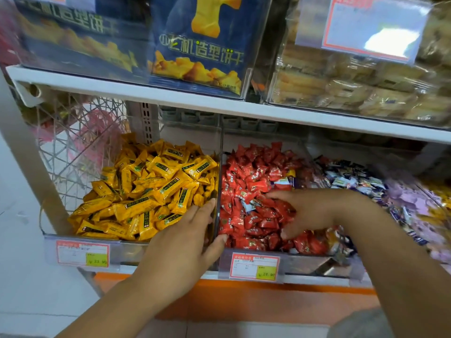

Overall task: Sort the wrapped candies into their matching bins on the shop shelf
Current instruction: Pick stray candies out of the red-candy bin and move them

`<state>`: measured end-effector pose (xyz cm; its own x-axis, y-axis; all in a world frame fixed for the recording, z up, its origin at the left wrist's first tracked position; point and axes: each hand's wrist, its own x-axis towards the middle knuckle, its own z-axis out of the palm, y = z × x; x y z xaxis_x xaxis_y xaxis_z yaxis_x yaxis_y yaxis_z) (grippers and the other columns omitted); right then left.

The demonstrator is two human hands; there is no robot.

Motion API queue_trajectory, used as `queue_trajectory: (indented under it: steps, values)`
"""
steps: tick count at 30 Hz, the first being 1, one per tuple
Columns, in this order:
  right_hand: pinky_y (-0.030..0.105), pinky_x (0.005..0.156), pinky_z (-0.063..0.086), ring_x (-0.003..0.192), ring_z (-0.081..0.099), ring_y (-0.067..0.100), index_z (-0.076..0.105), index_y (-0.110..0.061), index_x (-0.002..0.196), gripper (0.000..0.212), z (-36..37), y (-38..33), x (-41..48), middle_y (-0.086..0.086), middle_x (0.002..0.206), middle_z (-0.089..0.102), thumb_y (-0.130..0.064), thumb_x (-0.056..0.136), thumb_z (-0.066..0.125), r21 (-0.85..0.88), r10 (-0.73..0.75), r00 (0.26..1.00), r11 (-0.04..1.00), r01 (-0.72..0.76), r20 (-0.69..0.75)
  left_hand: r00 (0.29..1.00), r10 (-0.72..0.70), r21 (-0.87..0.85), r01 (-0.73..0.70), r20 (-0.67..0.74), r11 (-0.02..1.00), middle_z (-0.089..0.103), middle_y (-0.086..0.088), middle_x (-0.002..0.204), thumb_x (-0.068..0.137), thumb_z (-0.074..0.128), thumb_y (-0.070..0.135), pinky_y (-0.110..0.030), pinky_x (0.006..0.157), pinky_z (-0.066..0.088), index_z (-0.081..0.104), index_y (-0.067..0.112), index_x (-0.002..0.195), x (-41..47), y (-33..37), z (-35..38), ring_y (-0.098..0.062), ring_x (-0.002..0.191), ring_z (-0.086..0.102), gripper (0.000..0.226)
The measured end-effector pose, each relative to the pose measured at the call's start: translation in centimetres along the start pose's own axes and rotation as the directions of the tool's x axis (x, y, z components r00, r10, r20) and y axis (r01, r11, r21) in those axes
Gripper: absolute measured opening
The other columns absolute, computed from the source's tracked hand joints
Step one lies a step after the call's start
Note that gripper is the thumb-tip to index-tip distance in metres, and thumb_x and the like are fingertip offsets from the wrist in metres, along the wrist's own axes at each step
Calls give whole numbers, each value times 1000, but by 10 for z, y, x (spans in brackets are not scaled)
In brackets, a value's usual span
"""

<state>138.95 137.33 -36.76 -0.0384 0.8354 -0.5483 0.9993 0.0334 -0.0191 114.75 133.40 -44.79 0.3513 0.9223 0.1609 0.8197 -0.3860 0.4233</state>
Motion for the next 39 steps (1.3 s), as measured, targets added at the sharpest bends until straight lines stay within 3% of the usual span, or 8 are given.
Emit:
queue_trajectory:
  steps: [6,13,21,26,29,31,35,39]
  values:
    - [33,98,45,127,43,28,8,-46,149,107,8,2,22,7,149,22,-46,70,81,-7,31,999,999,-31,-25,1000,-1,-19,1,7,1000,40,19,122,93,35,57,-21,65,40,7,40,151,1,1,1,-3,84,53,67]
    - [31,107,36,137,34,23,8,-39,151,111,14,6,28,0,156,24,-48,69,81,119,-19,1000,993,21,-17,1000,5,-18,-4,8,1000,37,26,120,90,33,61,-14,54,32,10,41,151,0,2,2,8,69,46,68]
    - [28,82,44,104,50,15,46,-35,129,65,26,9,28,-5,122,45,-25,75,80,274,-95,973,950,152,-213,1000,9,-59,-9,-7,998,36,28,109,88,35,59,-15,52,32,13,43,150,0,1,3,8,73,49,67]
    - [23,71,46,95,57,16,53,-38,103,40,13,11,31,-3,118,52,-12,81,74,359,-70,885,897,258,-460,1000,9,-62,-9,-8,998,34,29,109,89,36,59,-15,55,35,11,44,150,0,1,3,6,79,50,68]
    - [19,66,42,87,59,13,58,-29,118,42,-2,5,29,-4,108,59,-20,81,76,444,41,775,838,317,-630,1000,13,-50,-13,-3,999,35,28,110,88,35,60,-15,54,34,11,44,150,-1,1,3,4,78,49,68]
    - [20,80,43,96,61,11,55,-23,131,59,-6,-7,29,-5,113,63,-32,78,78,487,70,723,784,386,-687,1000,11,-46,-11,-3,999,35,28,108,88,35,60,-15,52,33,12,44,149,-1,1,2,5,75,49,67]
    - [38,107,41,125,50,14,36,-43,143,87,2,-17,32,-6,144,44,-49,69,81,518,-129,857,749,413,-499,1000,7,-56,-6,6,998,34,31,106,89,36,61,-15,51,34,9,45,149,-1,1,2,11,77,50,68]
    - [20,86,48,116,54,9,41,-44,140,61,4,9,26,-7,143,47,-35,87,69,506,-54,873,797,330,-484,1000,10,-68,-9,11,998,32,37,103,90,36,61,-14,52,37,6,46,149,-1,0,1,10,79,52,69]
